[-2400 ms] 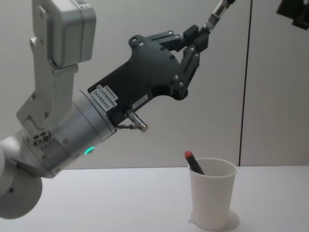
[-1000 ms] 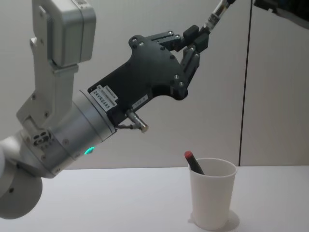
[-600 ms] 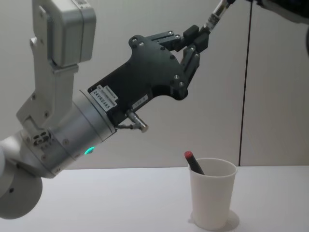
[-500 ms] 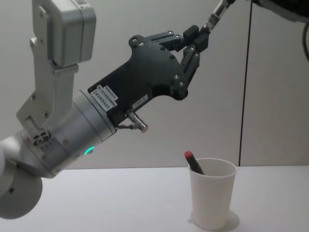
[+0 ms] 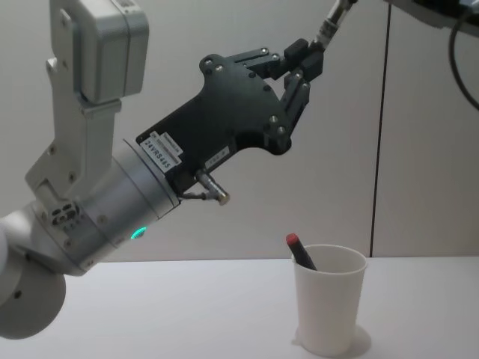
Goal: Place the pen into the pen holder.
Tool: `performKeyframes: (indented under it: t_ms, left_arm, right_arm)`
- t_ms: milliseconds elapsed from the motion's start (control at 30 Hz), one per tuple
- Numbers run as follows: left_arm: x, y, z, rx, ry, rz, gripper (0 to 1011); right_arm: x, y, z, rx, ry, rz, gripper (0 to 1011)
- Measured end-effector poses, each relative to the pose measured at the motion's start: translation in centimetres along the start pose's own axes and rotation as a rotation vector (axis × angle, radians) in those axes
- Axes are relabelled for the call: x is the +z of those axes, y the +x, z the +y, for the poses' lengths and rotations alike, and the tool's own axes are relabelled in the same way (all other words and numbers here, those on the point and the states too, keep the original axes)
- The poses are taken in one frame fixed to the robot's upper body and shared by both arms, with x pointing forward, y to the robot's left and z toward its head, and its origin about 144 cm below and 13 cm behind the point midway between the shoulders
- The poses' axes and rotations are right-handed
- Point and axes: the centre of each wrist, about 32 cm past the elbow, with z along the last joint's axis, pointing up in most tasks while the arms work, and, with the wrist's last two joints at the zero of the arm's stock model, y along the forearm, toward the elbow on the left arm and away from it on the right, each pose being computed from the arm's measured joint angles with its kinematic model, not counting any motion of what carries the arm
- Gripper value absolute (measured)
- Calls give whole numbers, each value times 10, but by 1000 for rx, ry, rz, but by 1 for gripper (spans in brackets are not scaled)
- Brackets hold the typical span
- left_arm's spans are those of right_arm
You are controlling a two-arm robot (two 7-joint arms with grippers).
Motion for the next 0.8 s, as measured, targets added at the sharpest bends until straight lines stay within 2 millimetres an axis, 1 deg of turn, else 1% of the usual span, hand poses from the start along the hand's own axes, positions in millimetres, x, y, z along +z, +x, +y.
performKeyframes:
  t_ms: [33, 67, 133, 167, 667, 700, 767, 800]
  left_arm:
    - [0, 0, 0, 0, 0, 0, 125]
    - [0, 0, 0, 0, 0, 0, 125]
    - [0, 0, 0, 0, 0, 0, 125]
    - [0, 0, 0, 0, 0, 0, 125]
    - [0, 0, 0, 0, 0, 0, 129]
    - [0, 0, 0, 0, 0, 0, 140]
    - [0, 0, 0, 0, 0, 0, 209]
    - [0, 0, 0, 0, 0, 0, 223]
  right_arm:
    - [0, 0, 0, 0, 0, 0, 257]
    - [0, -1, 0, -3, -1, 0, 198]
    - [0, -1, 1, -8, -2, -1, 146]
    - [0, -1, 1, -13, -3, -2, 138]
    - [0, -2, 5, -35, -6, -1, 134]
    - [0, -2, 5, -35, -6, -1, 134]
    - [0, -2, 5, -37, -8, 1, 134]
    - [0, -2, 6, -38, -8, 1, 134]
